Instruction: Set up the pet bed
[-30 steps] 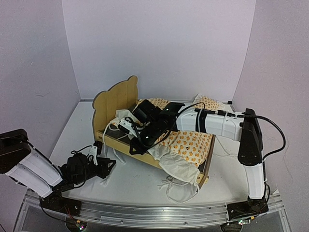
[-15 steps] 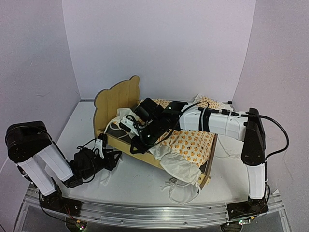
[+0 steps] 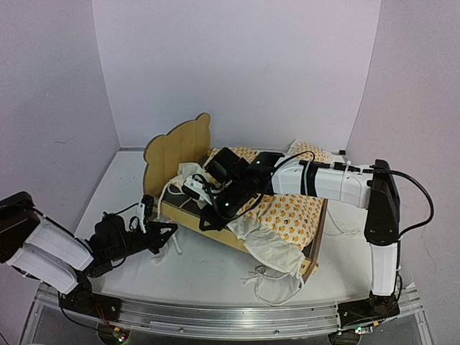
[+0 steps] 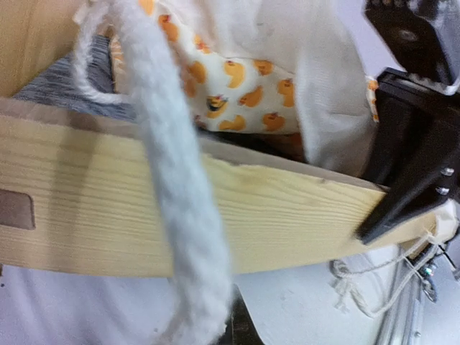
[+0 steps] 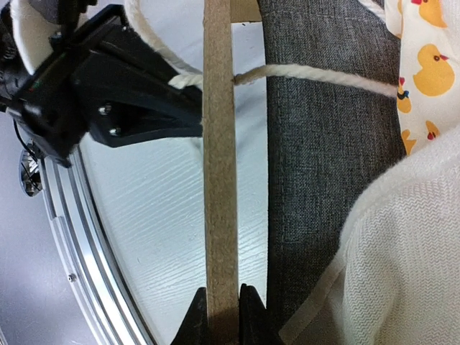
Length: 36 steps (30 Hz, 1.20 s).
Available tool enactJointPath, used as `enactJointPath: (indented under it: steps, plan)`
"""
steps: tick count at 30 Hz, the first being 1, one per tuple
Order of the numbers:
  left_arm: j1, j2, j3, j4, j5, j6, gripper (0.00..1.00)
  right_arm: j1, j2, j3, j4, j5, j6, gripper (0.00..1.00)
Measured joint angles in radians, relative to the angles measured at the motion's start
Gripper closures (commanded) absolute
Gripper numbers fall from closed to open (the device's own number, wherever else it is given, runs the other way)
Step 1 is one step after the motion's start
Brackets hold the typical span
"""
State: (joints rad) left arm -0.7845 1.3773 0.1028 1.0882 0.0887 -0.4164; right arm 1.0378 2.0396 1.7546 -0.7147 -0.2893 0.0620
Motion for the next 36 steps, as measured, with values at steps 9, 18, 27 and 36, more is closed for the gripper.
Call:
enactJointPath:
  steps: [9, 18, 27, 36]
  plan:
    - [0.000, -0.272, 0.000, -0.375, 0.269, -0.172, 1.00, -0.048, -0.003, -0.037, -0.026, -0.028, -0.128, 1.00]
    - [0.000, -0.253, 0.022, -0.527, 0.342, -0.248, 1.00, -0.075, 0.015, -0.049, -0.056, 0.001, -0.228, 1.00]
    - [0.003, -0.220, 0.110, -0.599, 0.378, -0.264, 1.00, -0.054, 0.049, -0.049, -0.124, 0.113, -0.223, 0.70]
    - [0.048, -0.220, 0.188, -0.761, 0.388, -0.211, 1.00, -0.012, 0.047, 0.016, -0.330, 0.174, -0.027, 0.35]
